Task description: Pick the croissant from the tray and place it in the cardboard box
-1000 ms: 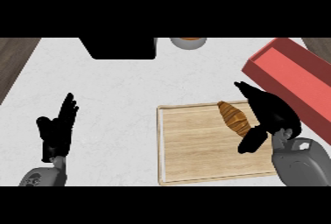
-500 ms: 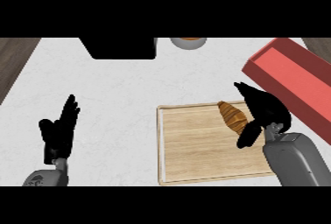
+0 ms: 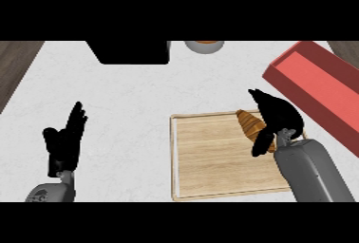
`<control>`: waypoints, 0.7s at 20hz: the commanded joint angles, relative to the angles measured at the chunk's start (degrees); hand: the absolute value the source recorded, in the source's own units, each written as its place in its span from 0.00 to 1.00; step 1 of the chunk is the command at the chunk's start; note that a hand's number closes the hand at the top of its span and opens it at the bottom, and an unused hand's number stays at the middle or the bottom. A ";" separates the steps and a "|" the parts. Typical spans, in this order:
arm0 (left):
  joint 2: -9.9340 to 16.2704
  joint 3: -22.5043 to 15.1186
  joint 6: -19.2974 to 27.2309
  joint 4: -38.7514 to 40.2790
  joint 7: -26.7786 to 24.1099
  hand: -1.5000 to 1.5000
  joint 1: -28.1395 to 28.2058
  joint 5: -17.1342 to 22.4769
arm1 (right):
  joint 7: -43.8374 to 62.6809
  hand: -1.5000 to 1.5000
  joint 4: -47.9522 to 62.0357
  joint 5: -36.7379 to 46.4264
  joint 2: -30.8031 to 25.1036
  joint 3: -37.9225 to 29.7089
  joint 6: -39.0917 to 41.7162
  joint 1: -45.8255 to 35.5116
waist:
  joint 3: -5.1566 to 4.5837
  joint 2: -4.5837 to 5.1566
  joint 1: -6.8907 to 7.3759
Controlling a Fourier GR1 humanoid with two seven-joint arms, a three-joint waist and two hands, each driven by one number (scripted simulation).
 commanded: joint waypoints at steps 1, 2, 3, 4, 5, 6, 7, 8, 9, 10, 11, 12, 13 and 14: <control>-0.48 0.13 -0.93 -2.04 1.33 0.50 0.81 -0.37 | -5.22 0.00 2.10 1.07 -1.67 -2.08 -0.30 0.37 | 0.00 -0.01 -0.03; 0.55 1.09 -1.13 -4.45 2.51 0.50 2.50 -0.29 | -2.83 0.00 -0.47 1.32 0.09 -1.29 0.69 1.62 | 0.00 -0.04 -0.03; -0.65 2.30 -1.41 6.50 -4.24 0.50 -3.01 -0.30 | -4.26 0.00 3.36 2.65 0.44 -0.69 -1.58 0.70 | -0.01 0.04 -0.16; -0.71 0.96 -1.24 -3.37 0.18 0.50 3.06 -0.31 | -3.72 0.00 0.75 2.43 0.20 -1.06 0.43 2.24 | 0.00 -0.03 -0.02; -1.47 1.19 -0.83 0.88 -2.11 0.50 0.34 -1.11 | -5.29 0.00 5.14 3.12 0.42 -2.33 -1.23 -0.25 | 0.00 0.01 -0.03; 0.65 2.21 -2.05 -1.05 1.74 0.50 -0.74 -0.39 | -3.95 0.00 3.70 3.45 1.98 -1.00 -2.01 2.20 | 0.00 -0.01 -0.06; -0.08 3.41 -2.61 4.84 -1.79 0.50 -2.87 0.22 | -2.88 0.00 0.31 1.97 0.25 -3.01 2.64 1.03 | -0.01 0.00 -0.20; -2.44 1.73 0.37 5.18 -2.64 0.50 -2.84 -1.67 | -9.21 0.00 5.15 4.16 -1.41 -2.44 -4.71 3.07 | 0.00 0.05 -0.17; -2.48 1.53 -1.18 4.18 -5.49 0.50 0.92 -1.31 | -3.71 0.00 4.60 4.68 3.03 -0.91 -2.36 0.79 | -0.01 0.01 -0.02; -0.36 2.75 -2.67 4.21 -3.96 0.50 -0.32 -0.65 | -8.66 0.00 12.36 5.51 1.93 -1.96 -6.43 -0.89 | 0.00 0.07 0.13; -0.89 2.69 -1.42 4.09 -2.32 0.50 -2.07 -1.81 | -5.46 0.00 1.87 4.51 1.70 -1.82 -1.43 3.80 | 0.00 -0.02 -0.18; -0.72 2.02 -1.72 -1.90 1.33 0.50 1.33 -1.23 | -8.61 0.00 6.83 4.72 1.18 -3.16 -4.44 2.10 | 0.01 -0.02 0.02; -1.67 2.22 -1.78 4.38 -3.06 0.50 -1.71 -1.67 | -4.75 0.00 7.33 6.69 4.75 -0.08 -4.13 0.57 | 0.00 0.02 -0.05; -2.31 1.84 -0.31 2.61 -0.58 0.50 -2.43 -2.23 | -10.71 0.00 8.14 6.37 1.33 -2.06 -7.27 3.41 | 0.00 0.01 -0.11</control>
